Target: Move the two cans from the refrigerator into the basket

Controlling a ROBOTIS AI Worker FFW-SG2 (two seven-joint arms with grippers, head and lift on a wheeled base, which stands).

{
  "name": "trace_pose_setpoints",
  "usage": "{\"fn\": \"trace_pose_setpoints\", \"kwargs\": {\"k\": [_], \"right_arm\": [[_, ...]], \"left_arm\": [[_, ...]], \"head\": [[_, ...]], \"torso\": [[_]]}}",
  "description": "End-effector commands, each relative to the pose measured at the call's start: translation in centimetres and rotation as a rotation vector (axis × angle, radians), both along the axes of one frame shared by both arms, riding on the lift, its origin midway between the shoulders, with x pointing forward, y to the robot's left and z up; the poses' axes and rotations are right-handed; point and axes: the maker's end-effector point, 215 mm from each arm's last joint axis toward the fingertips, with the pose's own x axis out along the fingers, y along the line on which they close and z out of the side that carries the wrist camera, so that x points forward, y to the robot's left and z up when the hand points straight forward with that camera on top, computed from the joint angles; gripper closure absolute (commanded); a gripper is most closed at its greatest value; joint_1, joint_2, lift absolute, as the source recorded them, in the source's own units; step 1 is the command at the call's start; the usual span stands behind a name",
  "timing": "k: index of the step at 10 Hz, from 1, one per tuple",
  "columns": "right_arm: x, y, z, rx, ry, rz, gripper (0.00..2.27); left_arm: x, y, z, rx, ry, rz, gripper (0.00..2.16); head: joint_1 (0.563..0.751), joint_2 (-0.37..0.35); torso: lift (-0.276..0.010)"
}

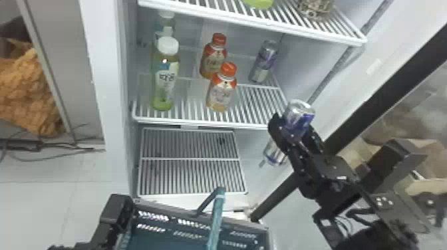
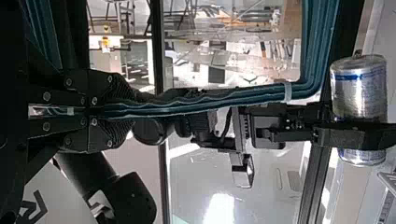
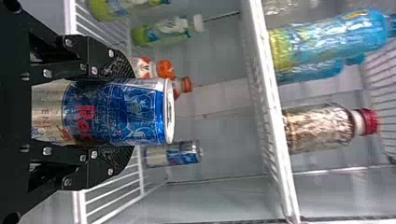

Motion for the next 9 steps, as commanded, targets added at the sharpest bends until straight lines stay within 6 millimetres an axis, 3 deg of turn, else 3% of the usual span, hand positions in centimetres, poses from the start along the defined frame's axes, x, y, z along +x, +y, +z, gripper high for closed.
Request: {"fn": "trace_pose_setpoints", "kwargs": {"k": [1,5,9], "right_arm": [[-0.9,0.4,-0.8,0.007,0.07,0.017,0.79],[-3.6,4.4,-2.5,0.082,0.209,0.122,0.79],[-6.7,5.6,-4.3,0.058,0.358,0.171,0.79]], "left_arm": [[-0.4,0.1,0.0,0.0,0.003,-0.013,1.21],[-0.4,0.1,0.0,0.0,0.003,-0.013,1.21],[-0.4,0.1,-0.1,0.001,0.005,-0.011,1.21]], "head": [[0.695,-0.35],[0.695,-0.35],[0.695,-0.35]], "torso": [[-0.266],[-0.266],[-0.266]]}}
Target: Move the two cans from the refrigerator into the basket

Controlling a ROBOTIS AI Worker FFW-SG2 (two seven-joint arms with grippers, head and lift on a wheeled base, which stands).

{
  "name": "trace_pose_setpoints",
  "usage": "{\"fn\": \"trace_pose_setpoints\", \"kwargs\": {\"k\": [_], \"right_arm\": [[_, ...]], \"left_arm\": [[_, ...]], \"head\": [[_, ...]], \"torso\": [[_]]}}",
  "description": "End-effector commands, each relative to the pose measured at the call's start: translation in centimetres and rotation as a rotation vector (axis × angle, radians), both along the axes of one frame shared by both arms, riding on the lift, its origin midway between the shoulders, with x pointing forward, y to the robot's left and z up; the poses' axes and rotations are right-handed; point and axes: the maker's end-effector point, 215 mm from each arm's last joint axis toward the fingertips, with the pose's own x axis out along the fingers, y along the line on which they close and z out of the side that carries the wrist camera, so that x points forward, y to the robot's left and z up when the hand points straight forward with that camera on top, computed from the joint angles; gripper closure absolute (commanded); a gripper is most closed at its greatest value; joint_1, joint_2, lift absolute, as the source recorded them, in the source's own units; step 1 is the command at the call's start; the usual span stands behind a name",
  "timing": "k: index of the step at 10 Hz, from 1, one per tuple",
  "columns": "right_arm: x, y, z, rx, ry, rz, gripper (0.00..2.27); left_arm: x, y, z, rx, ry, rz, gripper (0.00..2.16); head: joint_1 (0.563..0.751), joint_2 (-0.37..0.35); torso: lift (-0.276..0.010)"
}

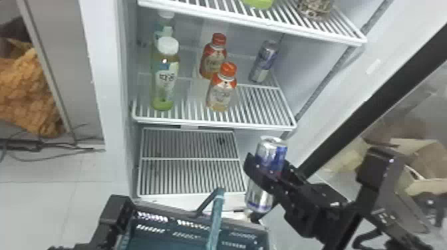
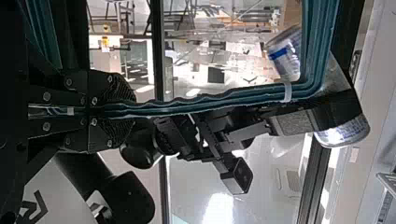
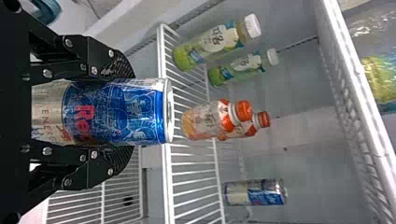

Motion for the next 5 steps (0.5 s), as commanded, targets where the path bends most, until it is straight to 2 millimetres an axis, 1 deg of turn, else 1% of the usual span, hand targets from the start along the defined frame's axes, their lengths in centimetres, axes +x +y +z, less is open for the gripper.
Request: {"fn": "trace_pose_setpoints", "kwargs": {"k": [1,2,5], "right_arm": [[-1.3,0.5,-1.1,-0.01,0.064,0.027,0.79],[-1.8,0.8,-1.9,-0.011,0.102,0.044,0.79],[-2.9,2.0,-3.2,0.011,0.158,0.09,0.79]], "left_arm": [[-0.3,0.1,0.0,0.0,0.0,-0.013,1.21],[-0.3,0.1,0.0,0.004,-0.001,-0.013,1.21],[-0.3,0.1,-0.1,0.007,-0.001,-0.013,1.21]], "head": [[0.695,-0.35],[0.695,-0.35],[0.695,-0.35]], "torso": [[-0.266],[-0.266],[-0.266]]}}
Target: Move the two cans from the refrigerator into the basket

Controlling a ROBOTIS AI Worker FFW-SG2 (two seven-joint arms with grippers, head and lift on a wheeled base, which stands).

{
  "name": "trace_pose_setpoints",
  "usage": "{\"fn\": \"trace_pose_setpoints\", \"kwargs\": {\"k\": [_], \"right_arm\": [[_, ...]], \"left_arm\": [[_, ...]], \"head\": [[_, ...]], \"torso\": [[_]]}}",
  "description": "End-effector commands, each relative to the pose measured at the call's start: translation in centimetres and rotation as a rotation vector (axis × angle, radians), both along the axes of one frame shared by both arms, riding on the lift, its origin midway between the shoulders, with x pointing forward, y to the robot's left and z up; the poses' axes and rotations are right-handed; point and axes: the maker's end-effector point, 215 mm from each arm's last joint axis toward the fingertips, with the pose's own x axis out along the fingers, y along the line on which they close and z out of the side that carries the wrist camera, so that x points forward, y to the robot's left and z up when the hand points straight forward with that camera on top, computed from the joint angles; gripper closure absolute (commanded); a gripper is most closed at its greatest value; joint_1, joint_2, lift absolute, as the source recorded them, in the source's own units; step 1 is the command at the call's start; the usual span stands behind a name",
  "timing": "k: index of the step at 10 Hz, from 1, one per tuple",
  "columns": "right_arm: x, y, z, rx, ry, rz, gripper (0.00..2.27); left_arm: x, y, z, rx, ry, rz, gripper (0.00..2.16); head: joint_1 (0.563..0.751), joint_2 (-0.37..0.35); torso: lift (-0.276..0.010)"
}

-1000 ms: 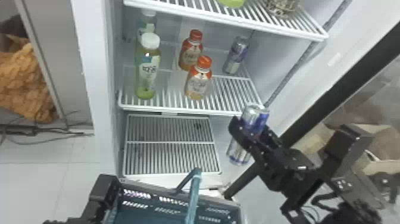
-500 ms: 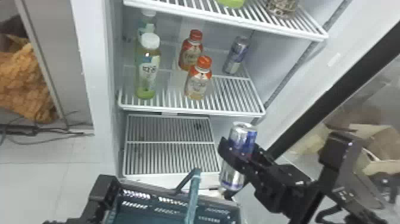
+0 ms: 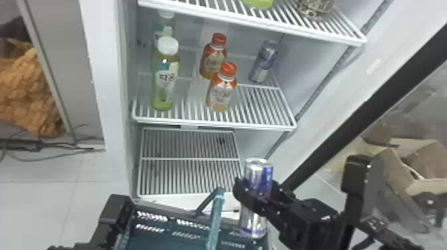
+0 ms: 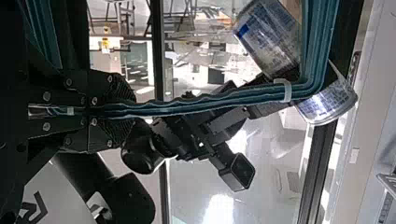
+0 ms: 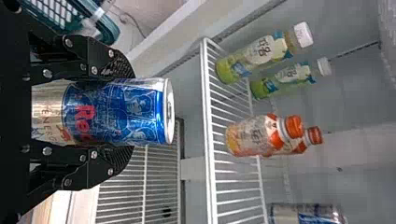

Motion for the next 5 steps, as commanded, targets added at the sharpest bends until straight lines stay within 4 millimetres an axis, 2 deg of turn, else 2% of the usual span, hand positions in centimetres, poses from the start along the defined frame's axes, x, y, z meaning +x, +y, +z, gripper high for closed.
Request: {"fn": "trace_pose_setpoints", "kwargs": {"k": [1,5], "right_arm": [[-0.9,0.6,-1.0,0.01,0.044,0.023,0.79],[-4.0,2.6,-2.5,0.029,0.142,0.101,0.79]], "left_arm": [[-0.4,0.1,0.0,0.0,0.002,-0.013,1.21],[-0.4,0.0,0.0,0.0,0.002,-0.015,1.21]], "head": [[0.695,-0.35],[0.695,-0.35]], "torso": [[-0.266],[-0.266]]}}
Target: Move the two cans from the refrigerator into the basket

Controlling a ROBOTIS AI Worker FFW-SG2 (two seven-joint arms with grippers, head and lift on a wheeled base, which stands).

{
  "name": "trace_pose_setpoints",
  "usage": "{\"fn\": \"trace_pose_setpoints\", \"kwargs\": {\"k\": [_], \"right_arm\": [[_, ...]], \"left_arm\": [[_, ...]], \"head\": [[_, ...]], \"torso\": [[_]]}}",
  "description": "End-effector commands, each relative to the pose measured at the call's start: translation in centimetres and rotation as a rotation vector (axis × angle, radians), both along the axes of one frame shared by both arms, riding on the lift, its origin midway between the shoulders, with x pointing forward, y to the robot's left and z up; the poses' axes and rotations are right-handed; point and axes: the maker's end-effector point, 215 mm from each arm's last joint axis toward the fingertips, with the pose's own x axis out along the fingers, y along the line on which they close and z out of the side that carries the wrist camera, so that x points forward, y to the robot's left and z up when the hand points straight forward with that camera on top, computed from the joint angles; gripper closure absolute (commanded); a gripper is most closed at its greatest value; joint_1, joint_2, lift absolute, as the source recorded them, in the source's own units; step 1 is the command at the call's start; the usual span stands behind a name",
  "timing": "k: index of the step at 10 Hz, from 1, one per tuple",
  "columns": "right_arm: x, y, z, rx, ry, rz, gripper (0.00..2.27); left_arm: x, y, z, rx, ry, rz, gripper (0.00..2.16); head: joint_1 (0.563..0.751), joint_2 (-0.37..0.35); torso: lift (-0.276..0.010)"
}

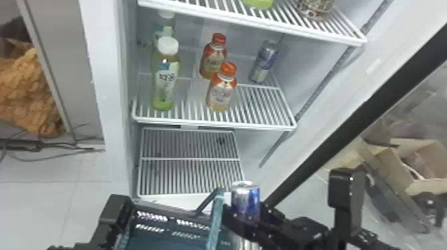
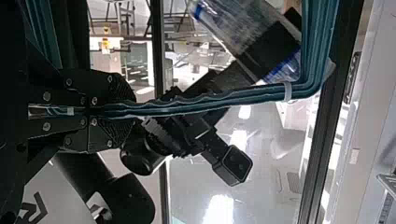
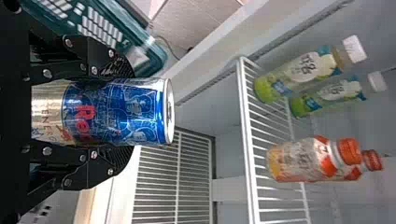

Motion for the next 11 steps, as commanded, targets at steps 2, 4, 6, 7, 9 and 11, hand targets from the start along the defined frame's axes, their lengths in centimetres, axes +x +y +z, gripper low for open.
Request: {"fn": "trace_pose_setpoints", "kwargs": {"k": [2,4,6,7,9,11], "right_arm": [[-1.8,0.8,-0.7,-0.001,0.055,0.044,0.79],[-2.4,1.0,-1.6,0.007,0.092,0.07,0.73],[-2.2,0.8,-1.6,0.004,0.088,0.069,0.41],[-2.0,0.7,-1.6,0.0,0.085,0.067,0.32],[-1.3,0.0,-1.2,-0.023,0.06,0.054,0.3],[1.2,-1.6,0.5,-0.049,-0.036,0.005,0.3]], "left_arm": [[-0.4,0.0,0.0,0.001,0.002,-0.015,1.21],[-0.4,0.1,0.0,0.001,0.002,-0.013,1.21],[-0.3,0.0,0.0,-0.001,0.002,-0.012,1.21],[-0.4,0.1,0.0,0.001,0.002,-0.013,1.21],[-0.3,0.1,0.1,-0.001,0.002,-0.013,1.21],[-0.3,0.1,0.1,-0.002,0.002,-0.012,1.21]], "head": [[0.695,-0.35],[0.695,-0.35],[0.695,-0.35],[0.695,-0.35],[0.695,-0.35],[0.695,-0.35]], "torso": [[-0.266],[-0.266],[-0.266],[-0.266],[-0.266],[-0.266]]}}
